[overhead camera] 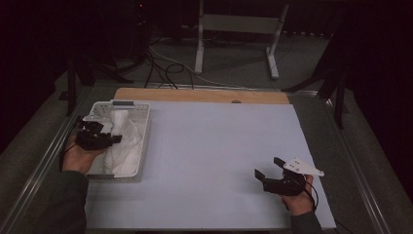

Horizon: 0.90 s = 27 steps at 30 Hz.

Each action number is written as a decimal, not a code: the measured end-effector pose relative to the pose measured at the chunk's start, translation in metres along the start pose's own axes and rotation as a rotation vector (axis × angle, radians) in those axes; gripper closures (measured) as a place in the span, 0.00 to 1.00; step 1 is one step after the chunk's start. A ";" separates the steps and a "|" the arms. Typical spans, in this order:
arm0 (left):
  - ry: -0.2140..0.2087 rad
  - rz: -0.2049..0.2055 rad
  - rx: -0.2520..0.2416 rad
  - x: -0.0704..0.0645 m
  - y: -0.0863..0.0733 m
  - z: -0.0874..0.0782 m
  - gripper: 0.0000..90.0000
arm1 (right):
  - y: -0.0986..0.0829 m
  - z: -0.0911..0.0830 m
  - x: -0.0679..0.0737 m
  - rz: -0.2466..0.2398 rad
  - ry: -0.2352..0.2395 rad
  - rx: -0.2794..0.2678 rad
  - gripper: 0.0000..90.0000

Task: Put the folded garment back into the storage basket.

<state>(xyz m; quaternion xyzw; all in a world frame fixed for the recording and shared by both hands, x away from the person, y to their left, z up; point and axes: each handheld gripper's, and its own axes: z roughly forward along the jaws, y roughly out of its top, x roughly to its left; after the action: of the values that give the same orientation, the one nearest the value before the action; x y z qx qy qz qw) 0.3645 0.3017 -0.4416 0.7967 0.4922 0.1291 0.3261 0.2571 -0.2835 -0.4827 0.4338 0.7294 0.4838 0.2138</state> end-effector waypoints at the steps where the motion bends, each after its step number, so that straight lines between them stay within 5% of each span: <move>1: -0.007 0.005 0.001 -0.001 0.000 0.000 0.82 | 0.000 0.000 0.000 0.000 0.000 0.000 0.10; 9: -0.071 0.046 -0.020 -0.005 0.002 -0.001 0.82 | 0.000 0.000 0.000 0.001 0.001 0.000 0.10; 12: -0.022 0.038 -0.006 -0.003 0.002 0.000 0.81 | 0.000 0.000 0.000 -0.002 0.001 0.002 0.10; 13: 0.032 0.022 0.014 0.000 0.002 0.001 0.81 | 0.000 0.000 0.000 -0.003 0.001 0.001 0.10; 18: 0.155 0.003 0.043 0.003 0.001 0.002 0.74 | 0.000 -0.001 0.000 0.003 0.000 0.000 0.10; 20: 0.282 -0.049 0.069 0.005 0.002 0.003 0.58 | 0.000 -0.001 0.000 0.001 0.000 0.000 0.10; 22: 0.325 -0.064 0.051 0.005 0.002 0.001 0.35 | 0.000 -0.001 0.000 0.001 0.001 0.000 0.10; 23: 0.321 -0.074 0.041 0.005 0.002 0.001 0.24 | 0.000 -0.001 0.000 0.001 0.001 0.000 0.10; 27: 0.284 -0.091 0.000 0.004 0.002 -0.002 0.10 | 0.000 -0.001 0.000 0.002 0.001 0.000 0.10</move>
<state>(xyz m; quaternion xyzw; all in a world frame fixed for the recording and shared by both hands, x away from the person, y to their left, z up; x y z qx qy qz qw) 0.3668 0.3047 -0.4395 0.7471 0.5691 0.2255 0.2589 0.2566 -0.2839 -0.4824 0.4342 0.7291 0.4842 0.2129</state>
